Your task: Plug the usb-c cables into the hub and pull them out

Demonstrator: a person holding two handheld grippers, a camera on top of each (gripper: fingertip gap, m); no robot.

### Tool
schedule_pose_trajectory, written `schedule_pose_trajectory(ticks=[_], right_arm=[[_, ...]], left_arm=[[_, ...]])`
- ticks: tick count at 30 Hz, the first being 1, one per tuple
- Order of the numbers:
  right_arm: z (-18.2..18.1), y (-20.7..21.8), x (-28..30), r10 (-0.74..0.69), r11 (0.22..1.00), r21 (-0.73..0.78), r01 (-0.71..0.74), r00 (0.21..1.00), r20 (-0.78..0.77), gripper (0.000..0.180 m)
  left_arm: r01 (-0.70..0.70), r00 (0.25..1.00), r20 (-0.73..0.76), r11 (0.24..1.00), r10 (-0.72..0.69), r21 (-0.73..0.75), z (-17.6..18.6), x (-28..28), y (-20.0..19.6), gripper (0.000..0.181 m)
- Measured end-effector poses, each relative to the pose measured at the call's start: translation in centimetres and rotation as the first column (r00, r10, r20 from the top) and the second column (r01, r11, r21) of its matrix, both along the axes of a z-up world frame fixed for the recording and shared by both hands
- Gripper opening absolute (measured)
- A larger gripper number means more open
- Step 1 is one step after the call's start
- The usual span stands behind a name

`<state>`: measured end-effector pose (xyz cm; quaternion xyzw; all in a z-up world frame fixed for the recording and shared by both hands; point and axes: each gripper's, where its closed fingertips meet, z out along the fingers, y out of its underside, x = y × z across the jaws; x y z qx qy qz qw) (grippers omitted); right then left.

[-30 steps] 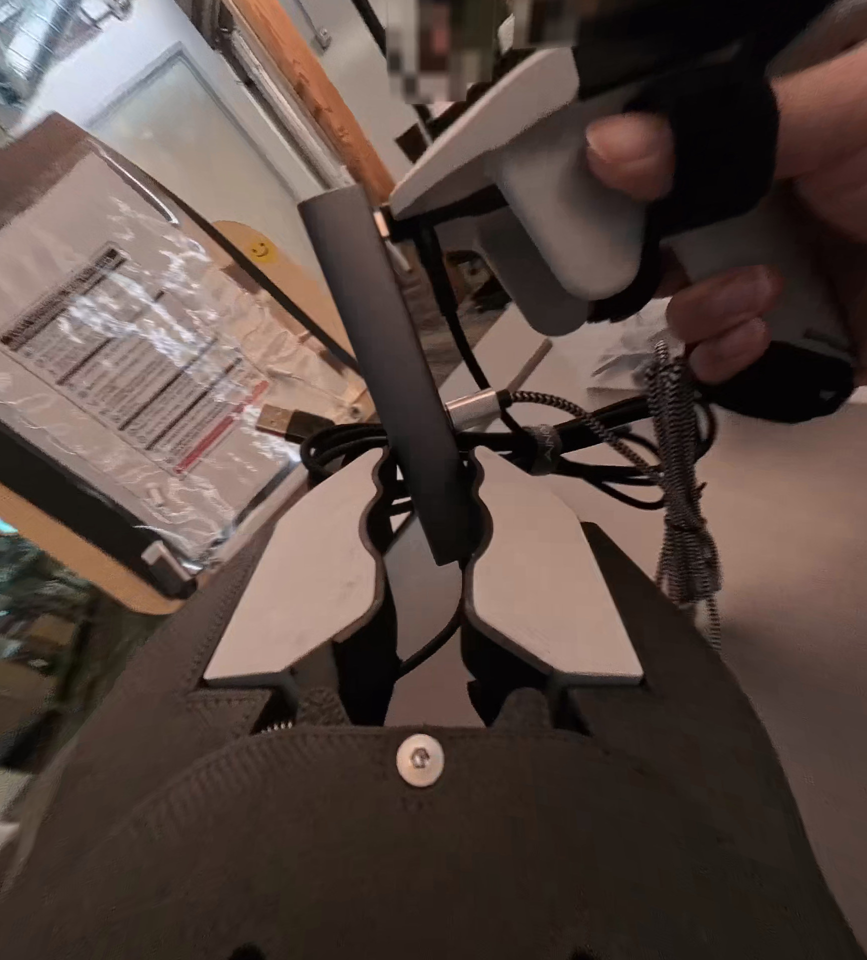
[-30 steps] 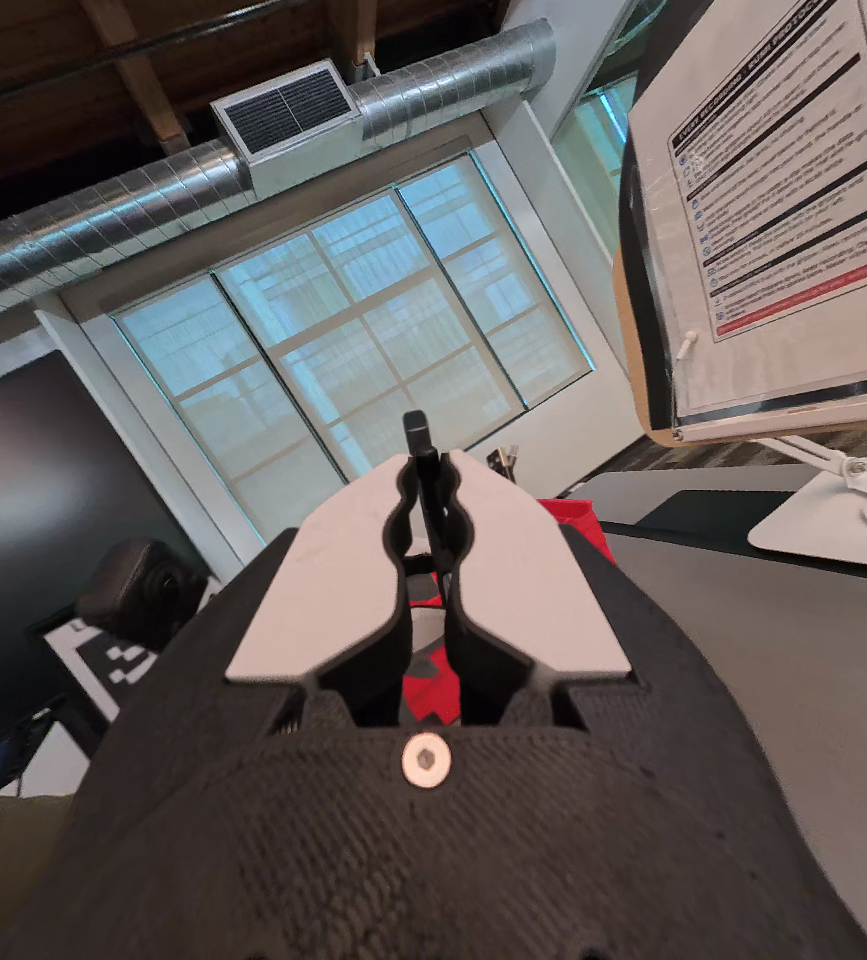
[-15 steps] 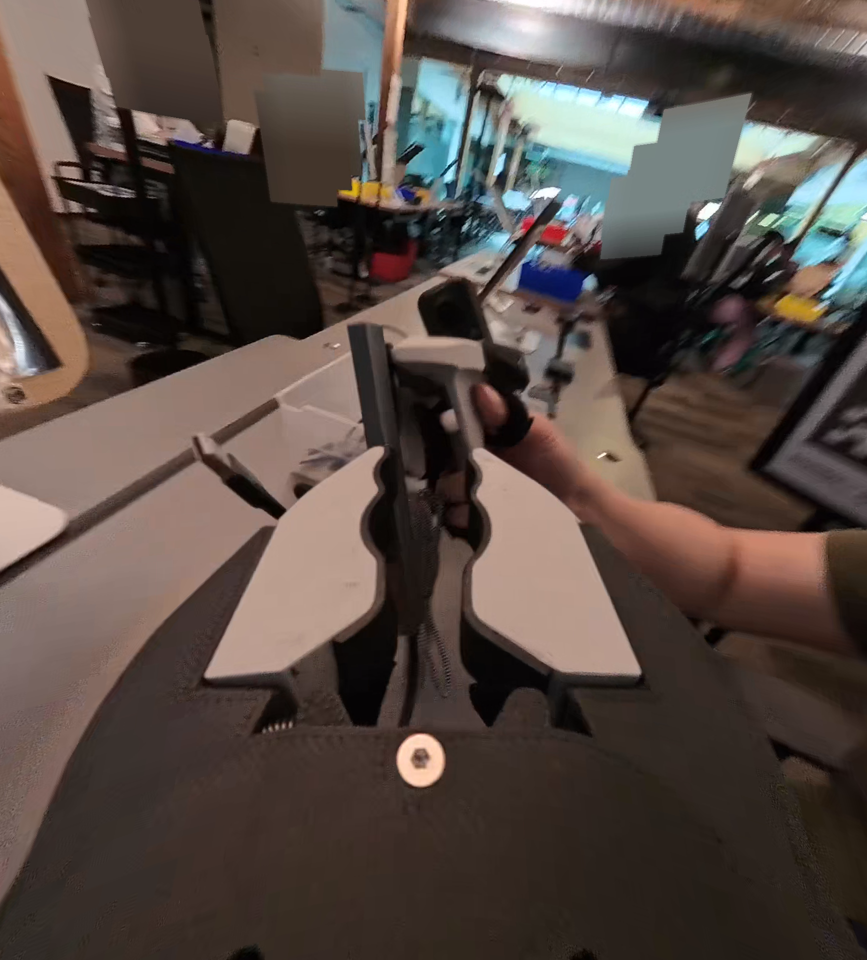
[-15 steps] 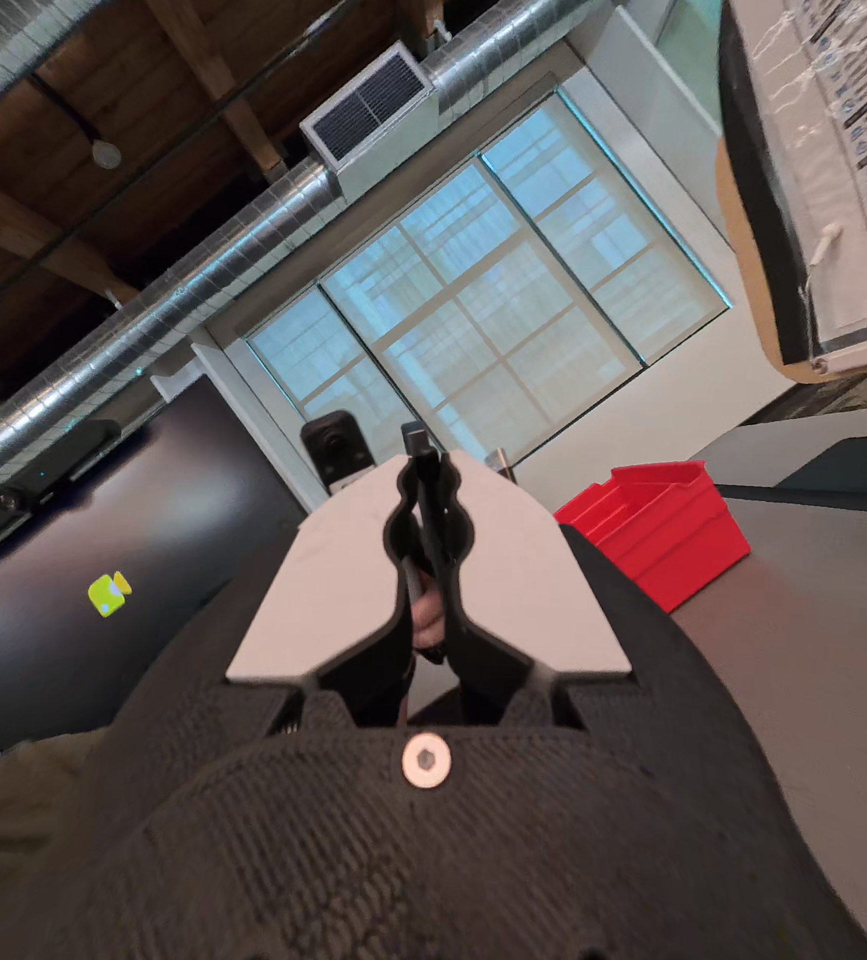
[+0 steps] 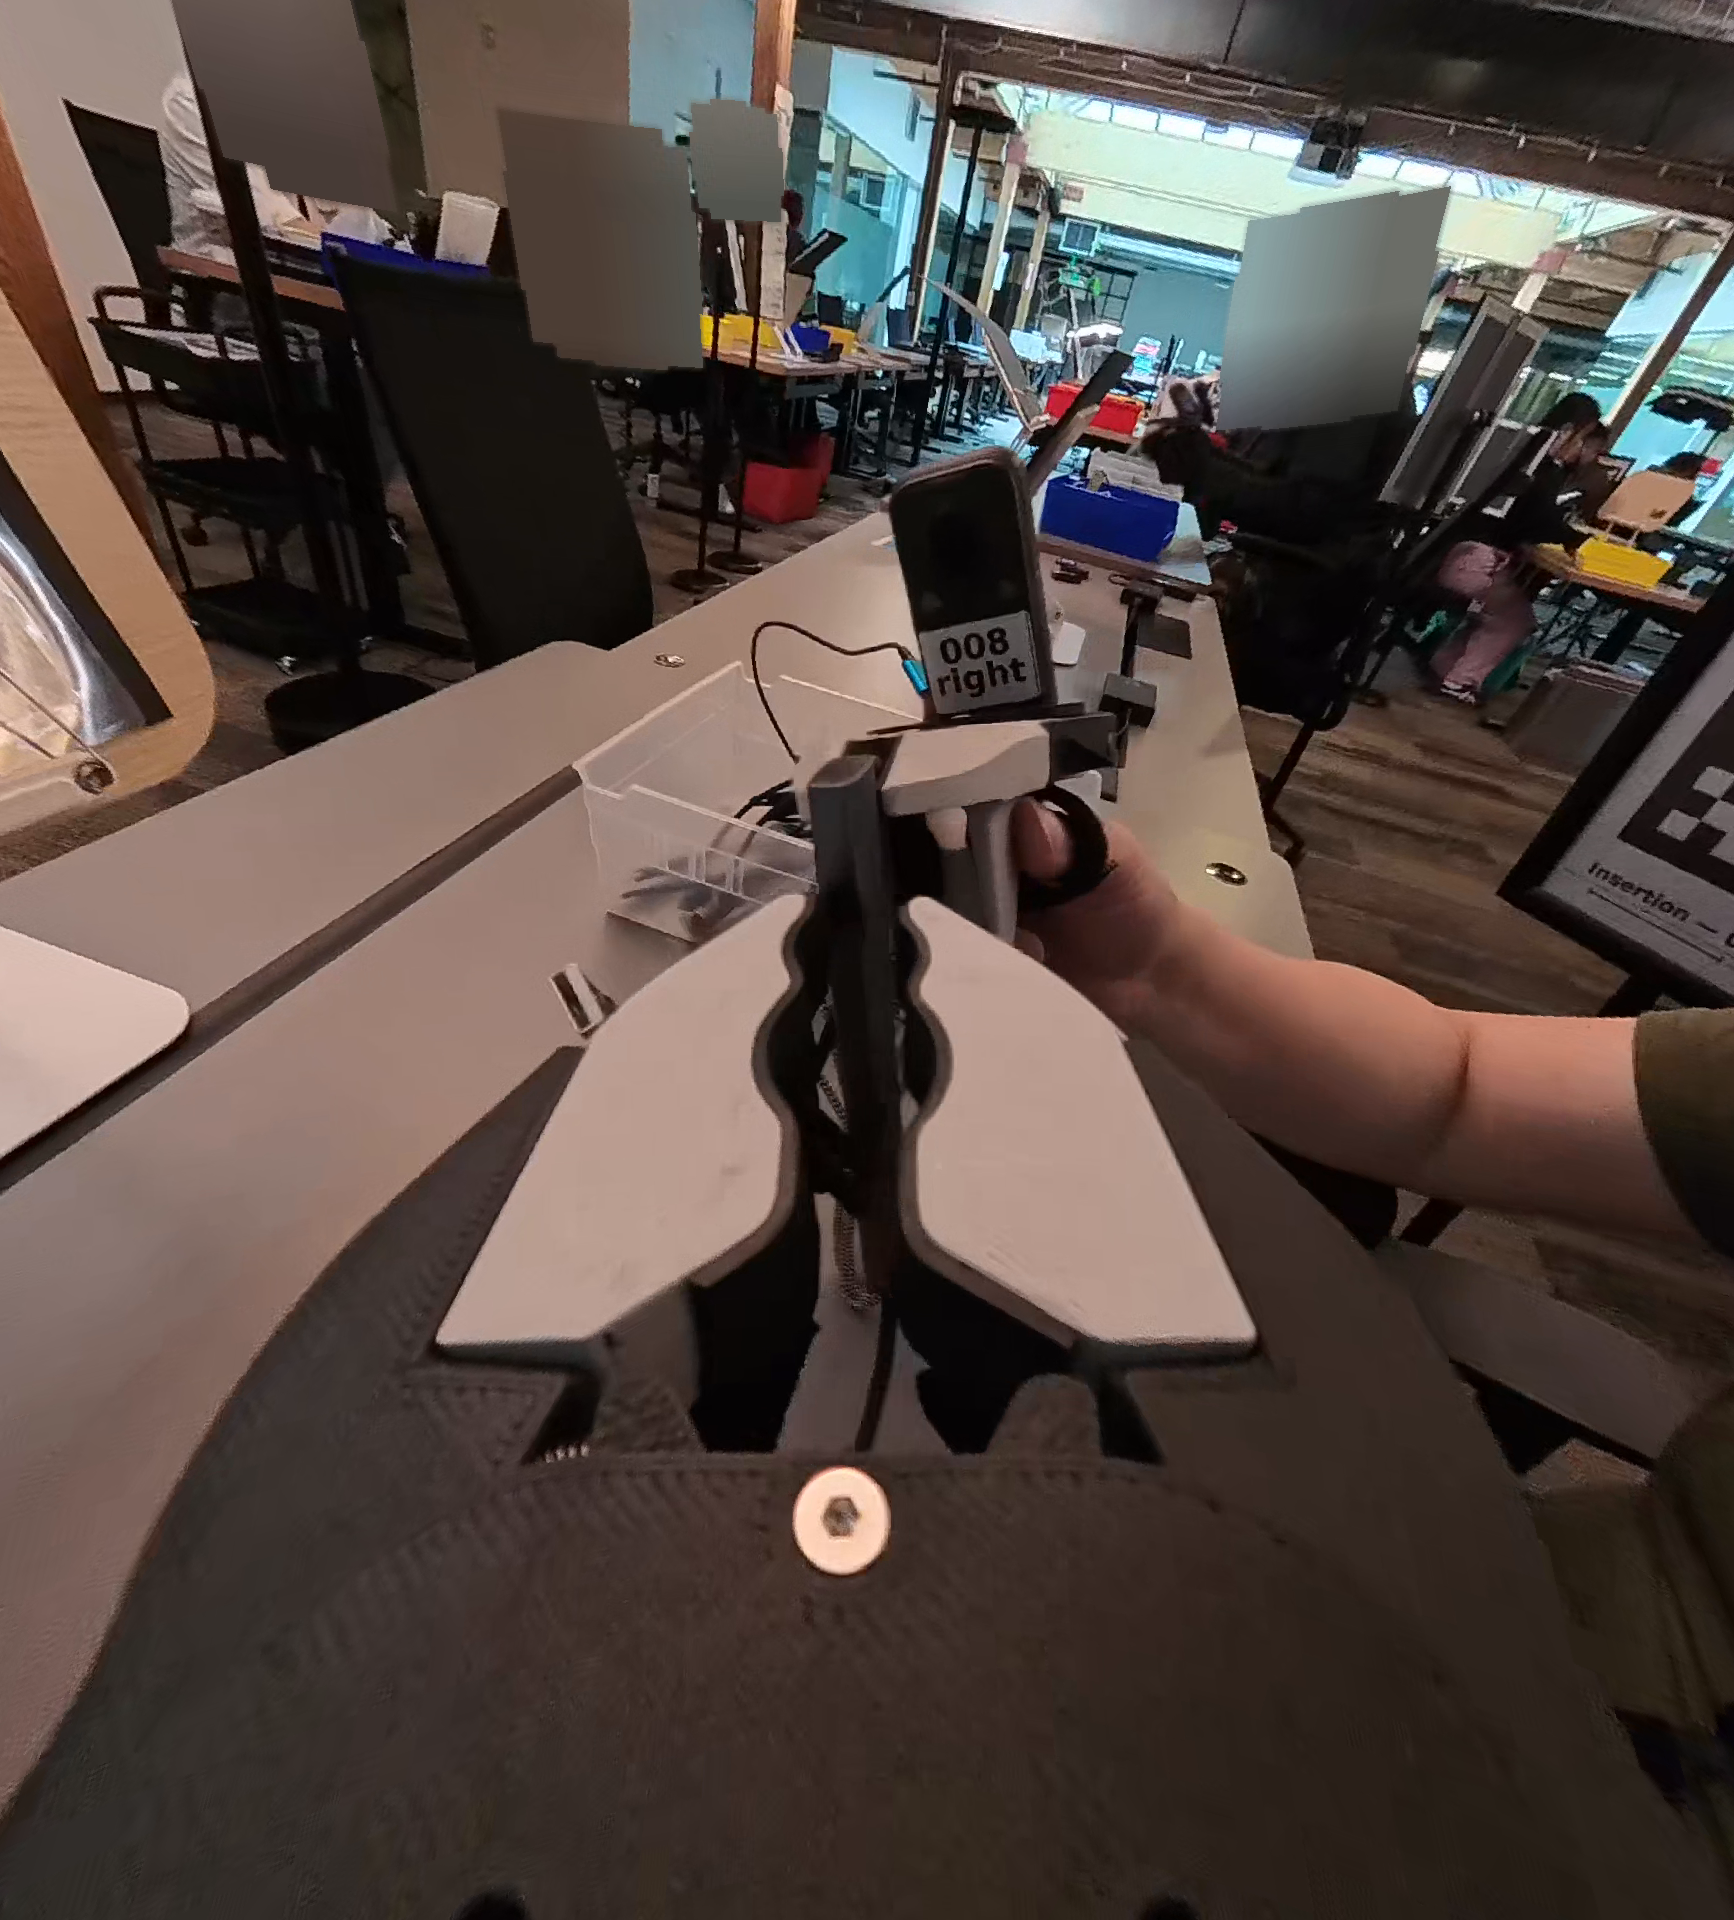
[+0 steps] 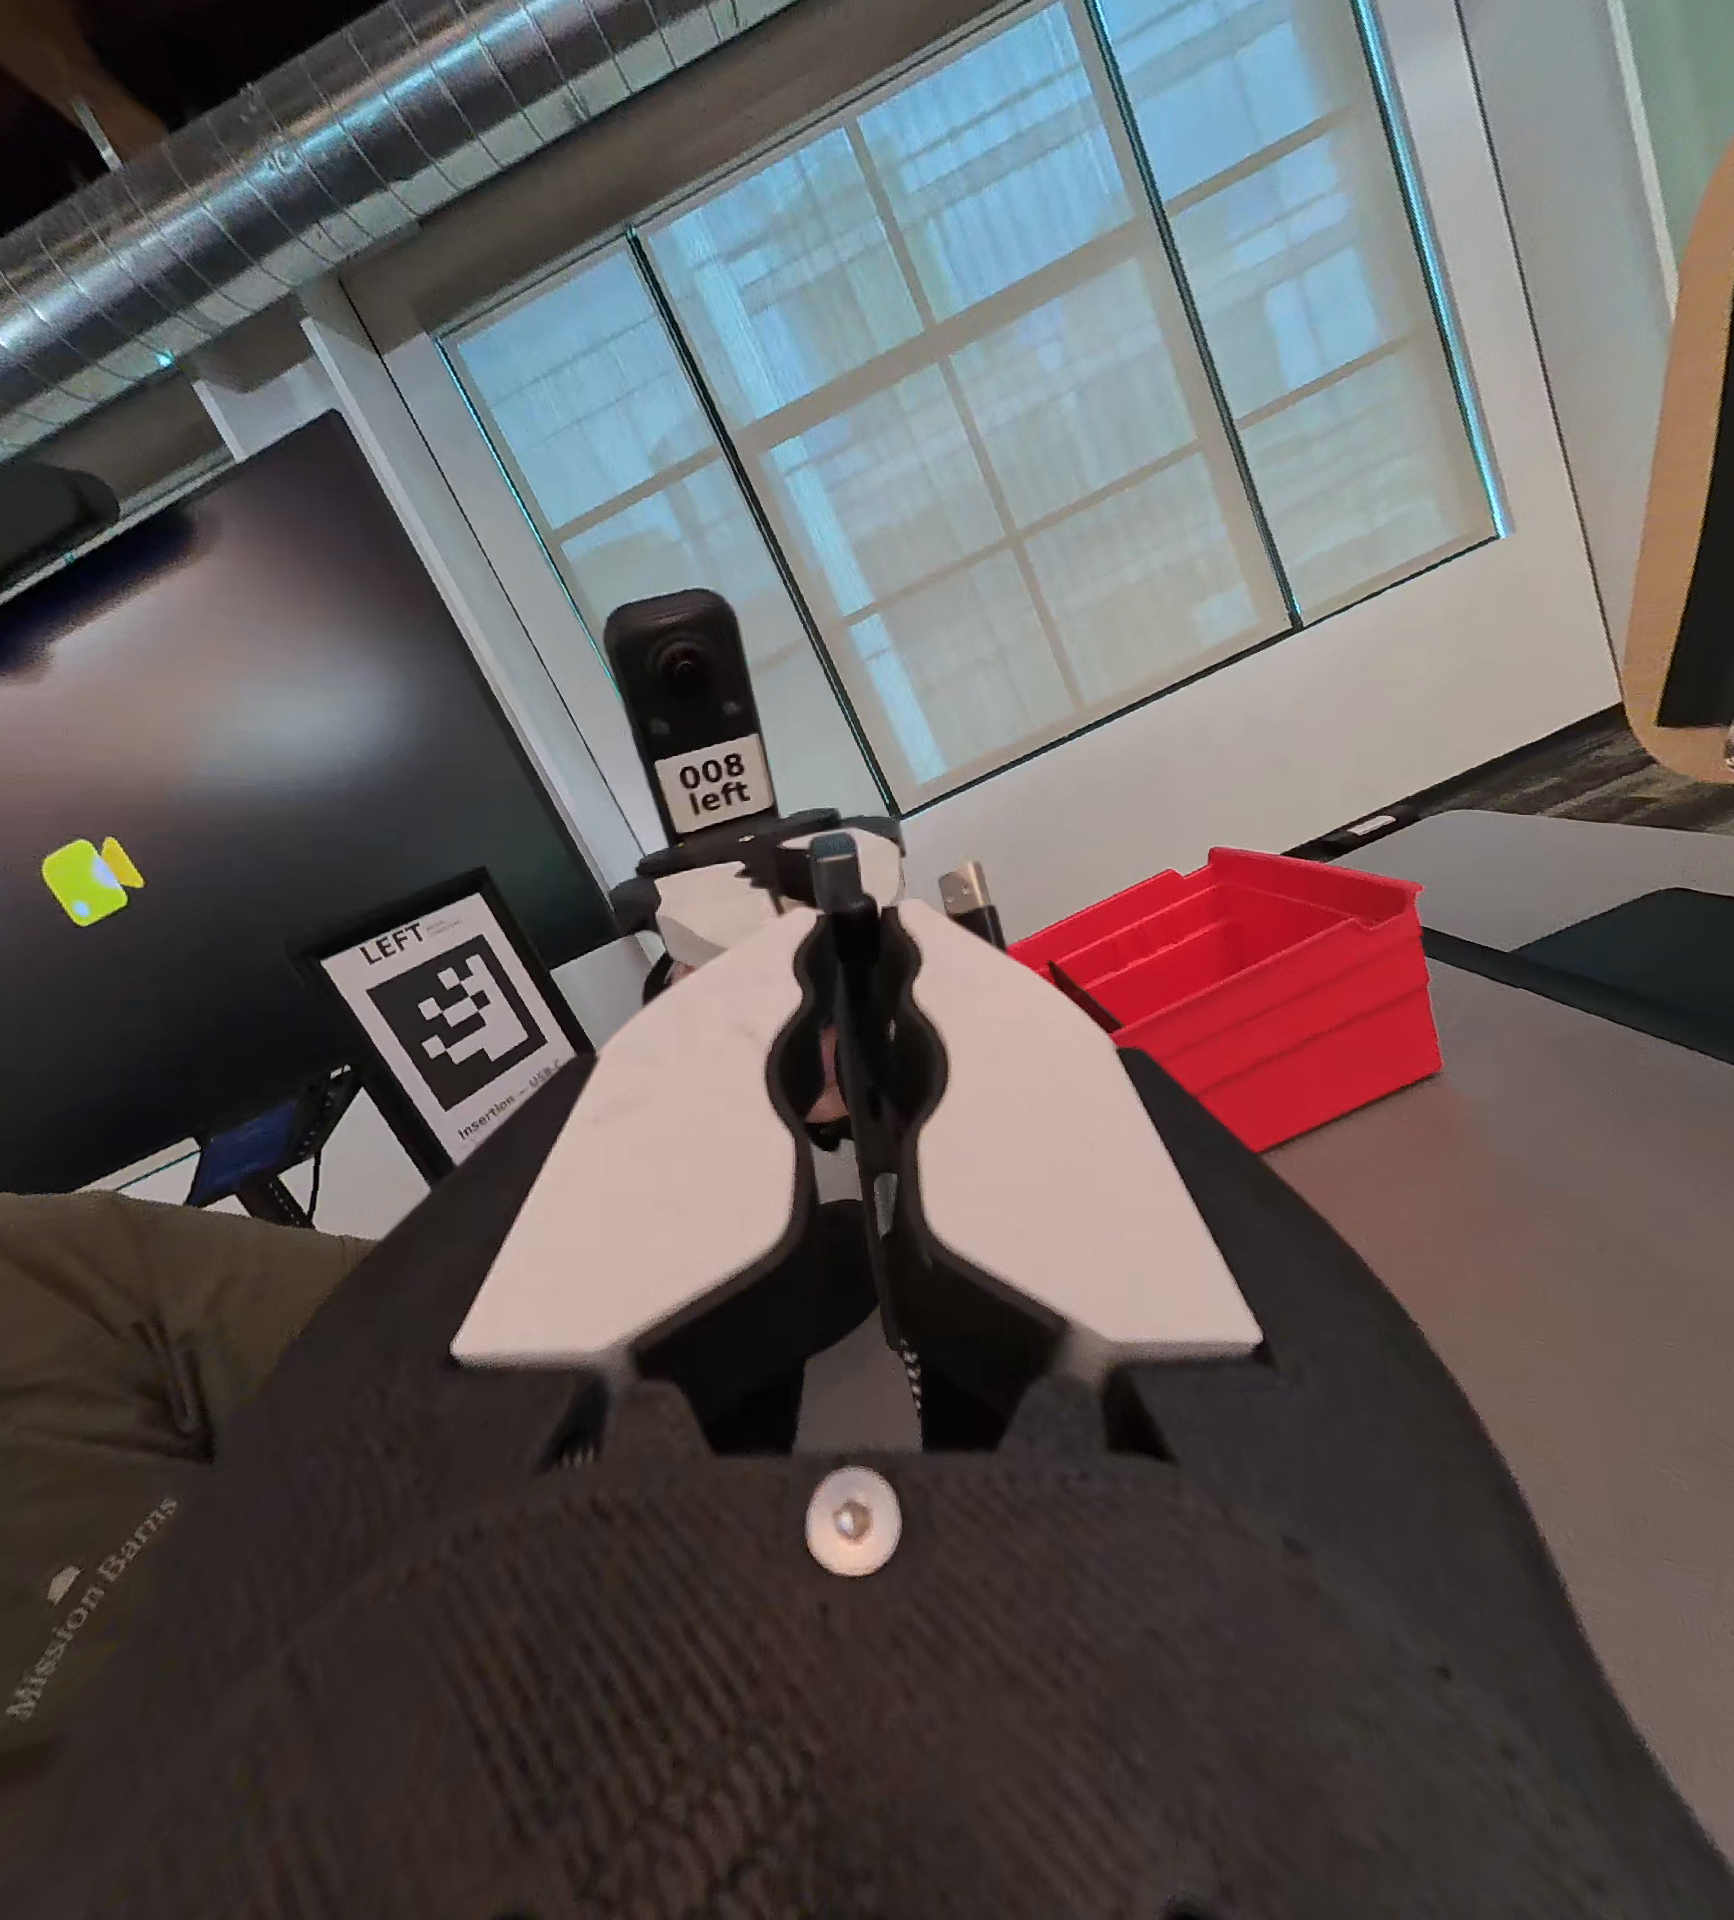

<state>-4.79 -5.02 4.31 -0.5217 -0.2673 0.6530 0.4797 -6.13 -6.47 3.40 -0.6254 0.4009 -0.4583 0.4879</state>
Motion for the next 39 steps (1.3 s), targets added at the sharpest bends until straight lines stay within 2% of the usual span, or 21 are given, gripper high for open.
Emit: schedule_pose_trajectory(ticks=[4,8,10,11,12,15,19,25,28,39], right_arm=[[0.1,-0.1,0.0,0.01,1.0,0.007,-0.01,1.0,-0.004,0.008],[-0.1,-0.1,-0.1,0.004,1.0,0.016,-0.004,1.0,0.004,0.008],[-0.3,-0.5,-0.6,0.027,0.999,0.025,-0.027,0.999,0.025,0.008],[-0.4,-0.4,-0.8,0.013,0.999,0.029,-0.014,0.999,0.04,0.008],[-0.6,-0.3,-0.9,-0.004,1.0,0.031,0.003,0.998,0.055,0.004],[-0.8,-0.4,-1.0,0.024,0.999,0.024,-0.025,0.999,0.048,0.008],[-0.6,-0.9,-1.0,0.06,0.997,0.043,-0.062,0.997,0.053,0.008],[-1.3,-2.0,-1.2,0.119,0.988,0.08,-0.135,0.977,0.177,0.008],[-1.7,-2.7,-1.0,0.202,0.976,0.032,-0.213,0.956,0.214,0.008],[-1.3,-2.4,-0.4,0.161,0.985,0.028,-0.173,0.955,0.249,0.008]], left_arm=[[0.044,0.998,0.043,0.996,-0.041,-0.072,0.1,0.0,-0.2,0.014],[0.023,0.998,0.06,0.994,-0.016,-0.106,0.0,-0.2,0.3,0.01],[-0.029,0.998,0.051,0.994,0.034,-0.105,-0.2,-0.2,1.0,0.029],[-0.015,0.999,0.045,0.995,0.019,-0.095,-0.3,-0.1,0.8,0.028],[0.021,0.999,0.04,0.996,-0.018,-0.086,-0.2,0.0,0.3,0.01],[0.017,1.0,-0.016,0.999,-0.018,-0.047,-0.5,0.0,0.1,0.009],[0.04,0.999,-0.02,0.999,-0.041,-0.03,-0.2,0.0,-0.4,0.009],[0.099,0.99,-0.097,0.993,-0.106,-0.069,-1.0,0.0,-1.5,0.009],[0.133,0.982,-0.122,0.988,-0.142,-0.084,-1.2,0.2,-2.1,0.009],[0.125,0.991,-0.036,0.99,-0.127,-0.073,-0.6,0.7,-1.7,0.009]])
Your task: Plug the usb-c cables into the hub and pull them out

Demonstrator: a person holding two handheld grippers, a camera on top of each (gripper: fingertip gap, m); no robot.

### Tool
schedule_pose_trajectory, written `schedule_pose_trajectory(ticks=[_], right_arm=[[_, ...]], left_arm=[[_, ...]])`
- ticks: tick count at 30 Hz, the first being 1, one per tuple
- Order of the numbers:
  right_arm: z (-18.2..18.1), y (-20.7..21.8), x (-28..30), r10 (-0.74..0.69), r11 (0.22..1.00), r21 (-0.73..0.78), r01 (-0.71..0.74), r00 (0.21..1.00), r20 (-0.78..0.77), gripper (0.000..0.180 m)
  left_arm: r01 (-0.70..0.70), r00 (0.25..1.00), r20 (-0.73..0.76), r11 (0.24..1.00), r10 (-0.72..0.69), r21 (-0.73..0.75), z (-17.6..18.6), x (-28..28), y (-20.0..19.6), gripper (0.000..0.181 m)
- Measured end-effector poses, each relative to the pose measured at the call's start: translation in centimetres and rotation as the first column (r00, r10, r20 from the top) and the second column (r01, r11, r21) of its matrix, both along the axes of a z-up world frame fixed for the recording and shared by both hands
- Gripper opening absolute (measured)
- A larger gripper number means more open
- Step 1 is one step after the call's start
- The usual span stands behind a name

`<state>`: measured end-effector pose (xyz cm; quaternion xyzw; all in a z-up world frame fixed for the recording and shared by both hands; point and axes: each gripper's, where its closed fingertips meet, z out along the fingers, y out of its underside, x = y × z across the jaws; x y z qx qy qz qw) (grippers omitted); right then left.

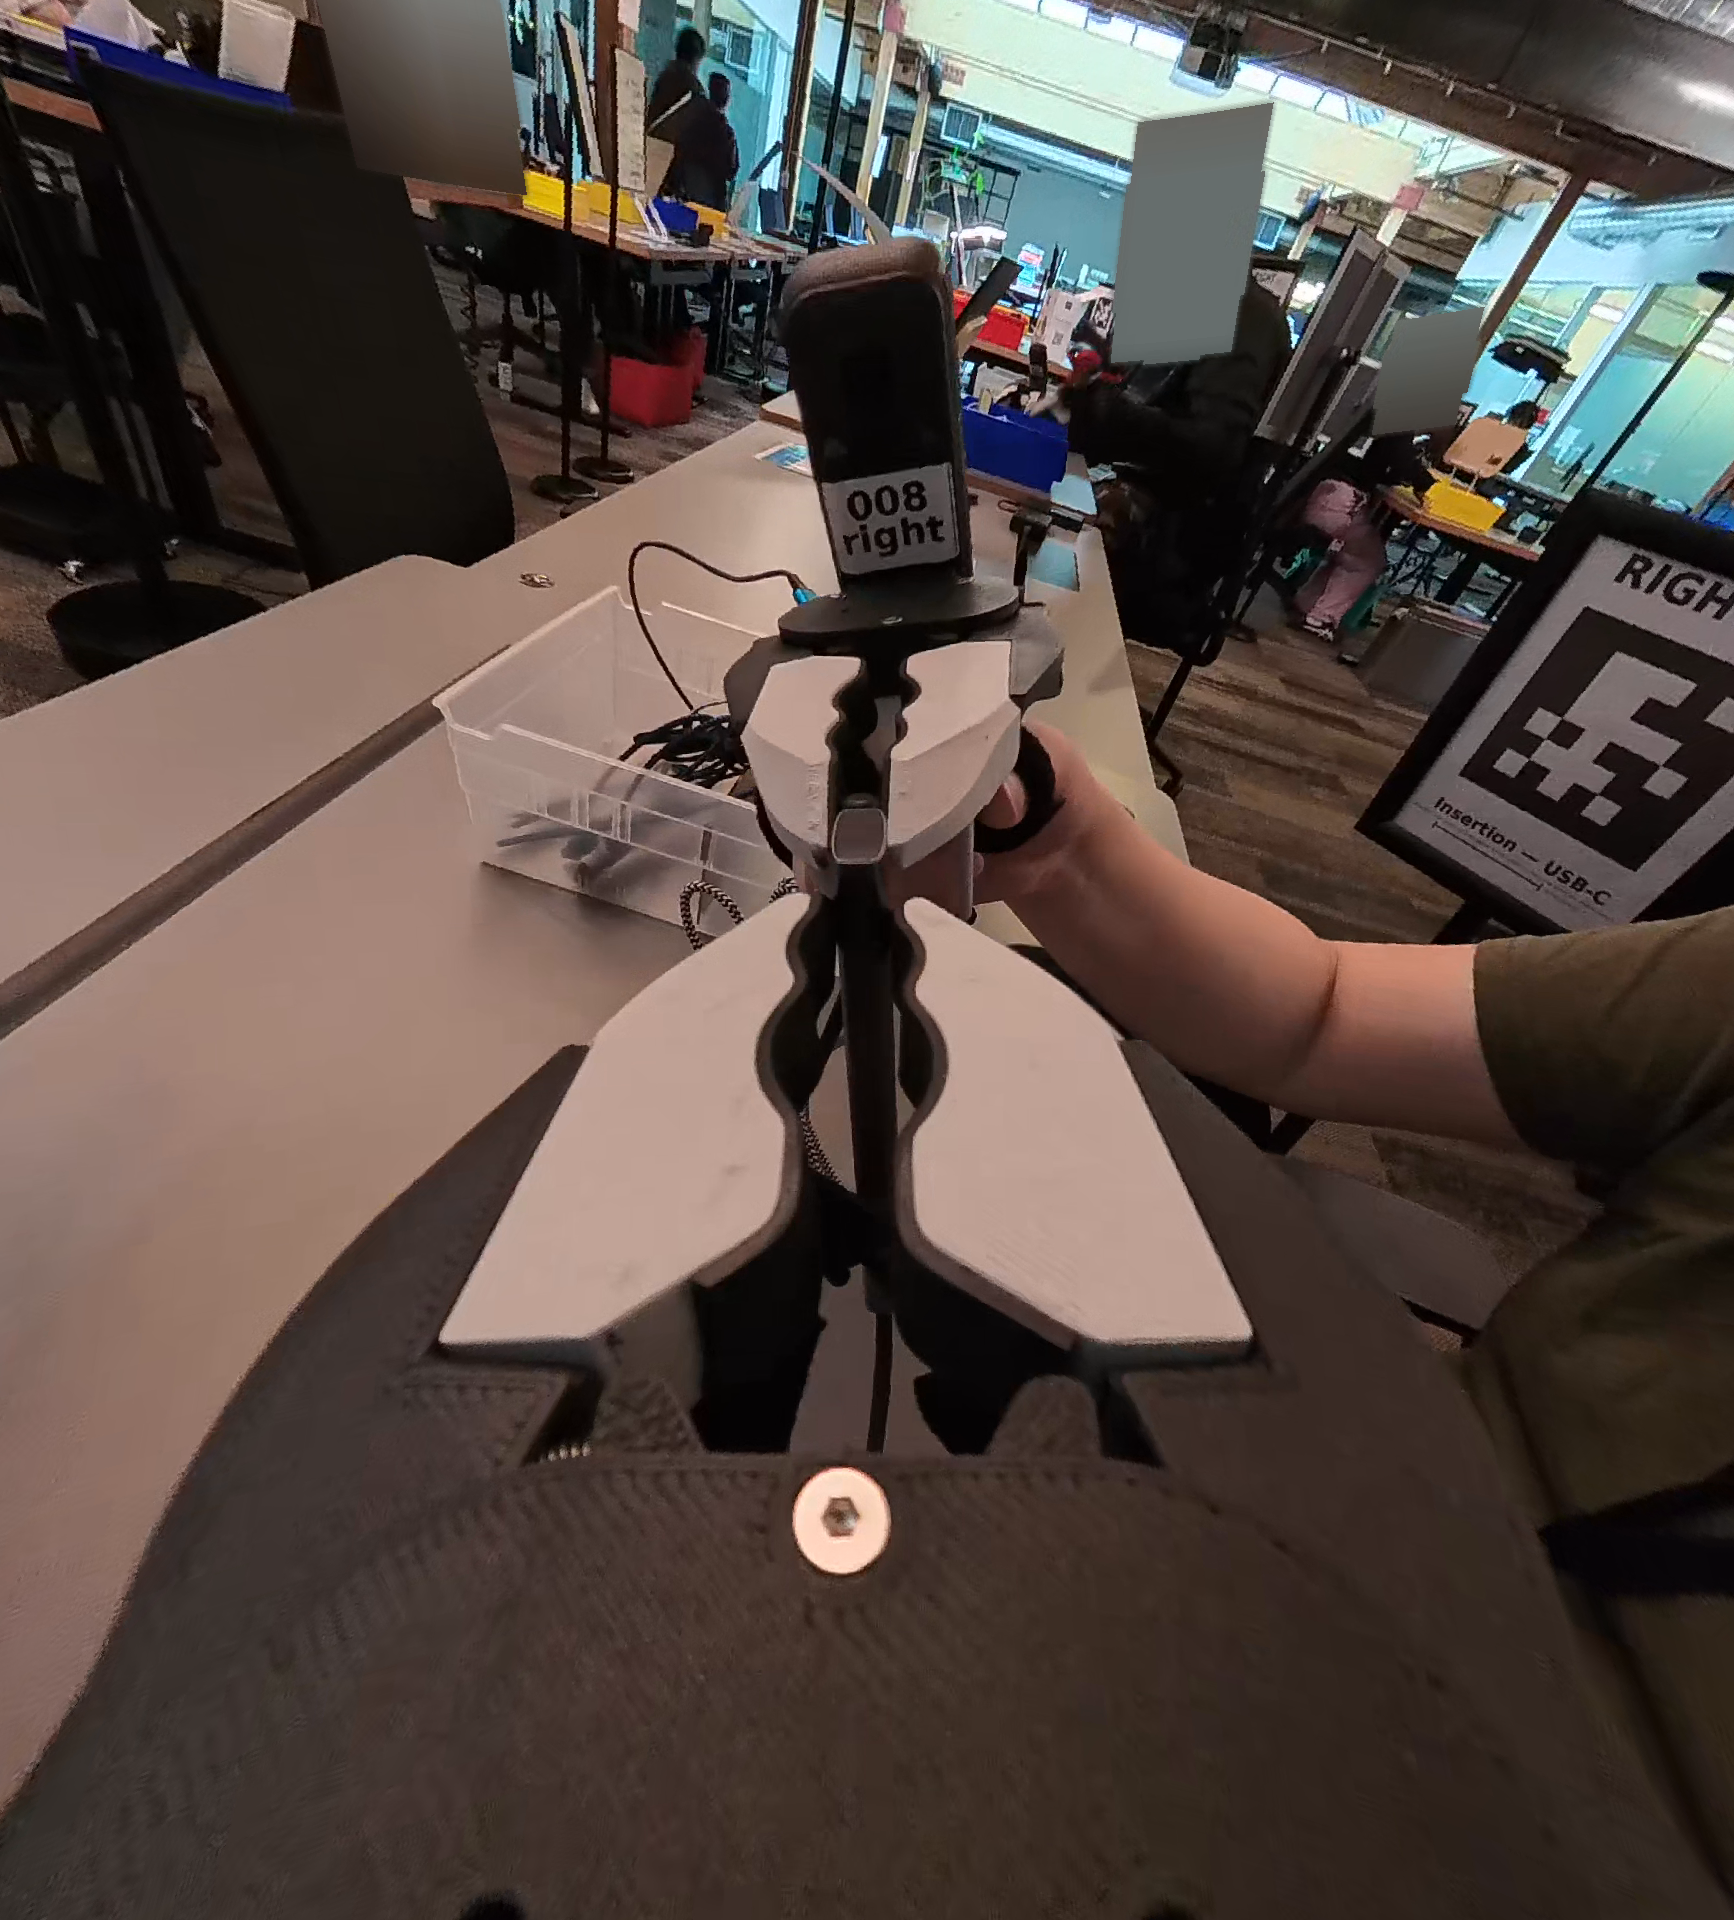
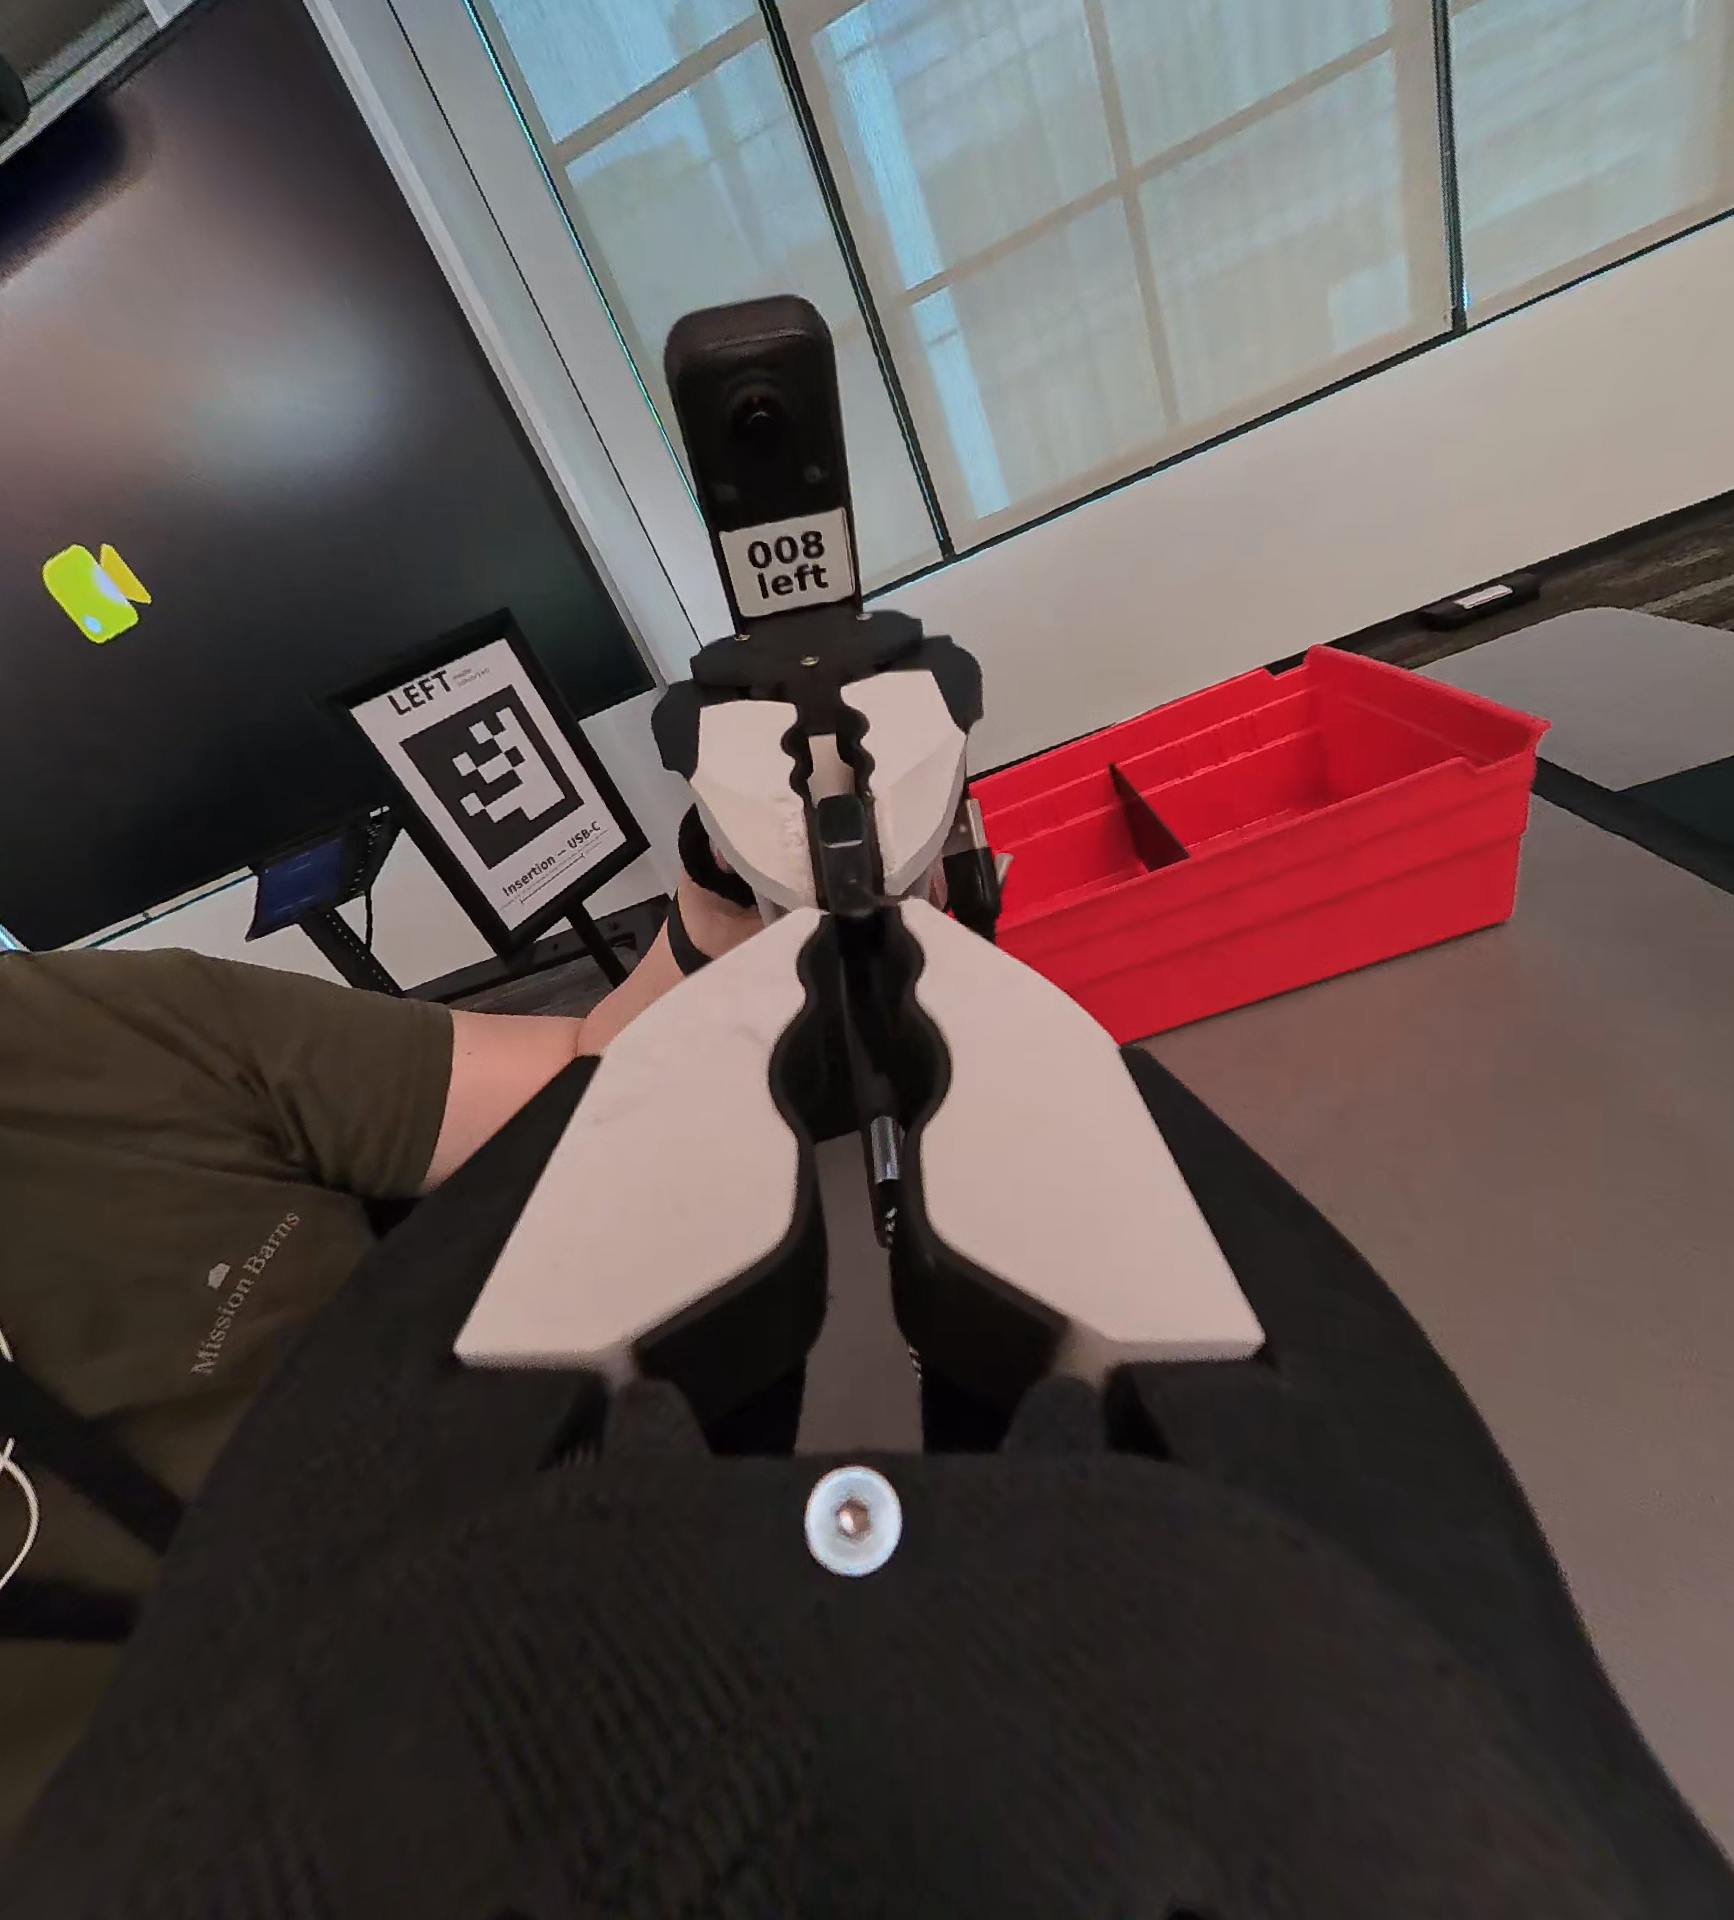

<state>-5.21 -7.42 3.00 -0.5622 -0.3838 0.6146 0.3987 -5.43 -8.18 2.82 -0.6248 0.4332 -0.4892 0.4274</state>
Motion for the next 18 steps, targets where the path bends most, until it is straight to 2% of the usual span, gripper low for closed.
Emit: schedule_pose_trajectory(ticks=[3,7,14,18], right_arm=[[-0.2,-0.2,0.0,0.011,1.0,-0.001,-0.011,1.0,0.026,0.007],[-1.0,-0.7,-0.3,0.002,0.999,0.042,-0.008,0.992,0.126,0.007],[-2.8,-1.4,-0.3,0.041,0.999,0.016,-0.047,0.966,0.255,0.008],[-3.5,-1.5,0.0,0.055,0.998,0.005,-0.059,0.954,0.295,0.008]], left_arm=[[0.015,1.0,-0.02,1.0,-0.016,-0.026,-0.3,0.0,-0.2,0.009],[0.022,0.993,-0.118,1.0,-0.024,-0.014,-1.1,-0.2,-0.7,0.009],[0.041,0.961,-0.275,0.999,-0.036,0.013,-3.2,0.0,-1.3,0.009],[0.057,0.948,-0.315,0.998,-0.049,0.017,-4.0,0.3,-1.5,0.009]])
